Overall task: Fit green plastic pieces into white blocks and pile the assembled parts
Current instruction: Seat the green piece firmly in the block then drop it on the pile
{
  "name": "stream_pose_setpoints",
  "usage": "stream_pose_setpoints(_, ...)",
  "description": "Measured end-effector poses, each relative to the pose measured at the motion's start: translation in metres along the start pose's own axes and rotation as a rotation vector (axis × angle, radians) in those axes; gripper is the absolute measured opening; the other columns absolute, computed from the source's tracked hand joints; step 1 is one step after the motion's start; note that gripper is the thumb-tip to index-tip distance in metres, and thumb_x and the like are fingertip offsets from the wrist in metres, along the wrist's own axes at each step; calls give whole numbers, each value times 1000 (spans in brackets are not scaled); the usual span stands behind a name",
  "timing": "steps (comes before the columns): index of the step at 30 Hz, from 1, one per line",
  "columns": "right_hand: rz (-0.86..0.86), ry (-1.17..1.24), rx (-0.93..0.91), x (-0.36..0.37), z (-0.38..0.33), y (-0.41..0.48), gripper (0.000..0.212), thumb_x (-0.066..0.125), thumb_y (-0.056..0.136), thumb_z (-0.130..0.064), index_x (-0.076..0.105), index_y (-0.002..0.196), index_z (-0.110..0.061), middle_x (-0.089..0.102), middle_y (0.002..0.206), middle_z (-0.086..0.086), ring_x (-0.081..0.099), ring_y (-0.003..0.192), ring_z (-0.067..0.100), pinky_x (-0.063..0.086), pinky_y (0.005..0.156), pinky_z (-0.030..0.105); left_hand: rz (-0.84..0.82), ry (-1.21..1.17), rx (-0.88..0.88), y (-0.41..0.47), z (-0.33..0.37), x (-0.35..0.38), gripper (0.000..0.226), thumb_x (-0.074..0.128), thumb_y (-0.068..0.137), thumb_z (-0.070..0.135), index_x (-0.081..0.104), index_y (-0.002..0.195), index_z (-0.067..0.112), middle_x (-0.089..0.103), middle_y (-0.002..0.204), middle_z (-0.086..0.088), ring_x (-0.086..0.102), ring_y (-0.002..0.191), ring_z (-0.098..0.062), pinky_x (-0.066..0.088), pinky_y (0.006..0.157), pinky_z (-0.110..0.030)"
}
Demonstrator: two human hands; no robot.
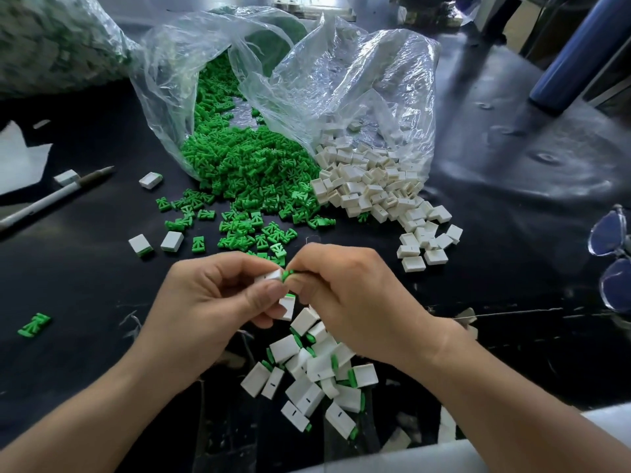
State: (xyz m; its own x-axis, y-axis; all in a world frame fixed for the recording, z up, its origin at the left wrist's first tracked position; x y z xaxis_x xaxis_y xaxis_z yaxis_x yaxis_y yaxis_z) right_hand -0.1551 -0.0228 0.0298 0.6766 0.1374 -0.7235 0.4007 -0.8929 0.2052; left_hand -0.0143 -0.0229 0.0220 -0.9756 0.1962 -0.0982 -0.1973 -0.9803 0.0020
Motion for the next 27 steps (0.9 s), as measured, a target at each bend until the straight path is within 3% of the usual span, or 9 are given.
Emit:
stream_pose_setpoints(3, -16, 316, 187, -4, 11, 3, 43, 49, 86, -45, 63, 77, -6, 59, 61, 0, 53, 54, 13, 44, 51, 29, 1, -66, -30, -1, -1, 0, 23, 68, 56, 21, 73, 76, 10, 70, 69, -16, 66, 53, -19, 51, 46, -20)
stream_pose_setpoints(6, -96, 505, 334, -3, 16, 4, 57, 38, 72, -61, 64, 75, -11, 63, 64, -3, 58, 56, 8, 42, 52, 17, -13, -86, -27, -1, 0, 1, 29, 68, 53, 25, 71, 80, 15, 71, 71, -16, 67, 55, -20, 52, 47, -21)
stream_pose_setpoints(12, -149, 644, 433, -3, 15, 4, 61, 37, 70, -61, 64, 78, -7, 64, 65, 3, 58, 56, 12, 42, 52, 21, -12, -127, -7, 0, -1, 0, 21, 68, 52, 21, 71, 72, 19, 70, 73, -12, 67, 63, -15, 52, 51, -19)
stream_pose_setpoints(15, -219, 706, 453, 0, 15, 3, 64, 37, 70, -60, 64, 83, -3, 64, 69, 6, 59, 58, 14, 43, 53, 22, -15, -131, 35, 0, -2, -1, 18, 69, 55, 16, 71, 72, 14, 72, 95, -3, 68, 79, -6, 52, 62, -14)
stream_pose_setpoints(17, -289, 782, 438, 3, 12, 2, 65, 38, 72, -58, 64, 91, -1, 65, 75, 6, 60, 63, 15, 45, 55, 21, -34, -164, 51, 0, -2, -3, 20, 75, 58, 30, 73, 71, 16, 70, 103, -1, 68, 84, -9, 53, 66, -16)
stream_pose_setpoints(19, -337, 902, 406, 7, 8, 2, 55, 40, 78, -56, 65, 92, -9, 65, 79, 3, 60, 71, 16, 47, 61, 22, -81, -193, 72, -1, -2, -4, 37, 83, 50, 44, 74, 72, 16, 70, 105, -1, 69, 86, -13, 54, 68, -19)
stream_pose_setpoints(22, -383, 1059, 365, 11, 0, 1, 35, 39, 87, -49, 69, 81, -30, 65, 79, -1, 61, 74, 15, 49, 65, 22, -118, -212, 87, -2, -3, -3, 47, 84, 49, 47, 72, 76, 11, 70, 104, -1, 69, 89, -14, 54, 68, -20)
stream_pose_setpoints(27, -433, 1138, 370, 13, -1, 0, 40, 38, 85, -49, 66, 80, -22, 63, 72, 0, 57, 64, 9, 47, 60, 17, -134, -251, 97, -2, -2, -2, 35, 81, 53, 41, 74, 76, 17, 72, 98, 1, 70, 83, -13, 55, 64, -21)
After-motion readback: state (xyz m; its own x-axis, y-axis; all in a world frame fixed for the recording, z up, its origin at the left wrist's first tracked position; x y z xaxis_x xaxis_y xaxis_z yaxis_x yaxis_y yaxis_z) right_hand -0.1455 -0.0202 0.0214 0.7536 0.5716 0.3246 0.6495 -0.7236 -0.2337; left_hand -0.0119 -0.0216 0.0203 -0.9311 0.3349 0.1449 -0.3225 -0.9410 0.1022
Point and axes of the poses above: each hand's wrist, its own y-axis towards the middle knuckle, its own x-axis out of the palm, z = x × y, the point moved 3 cm from there along y, towards the middle knuckle
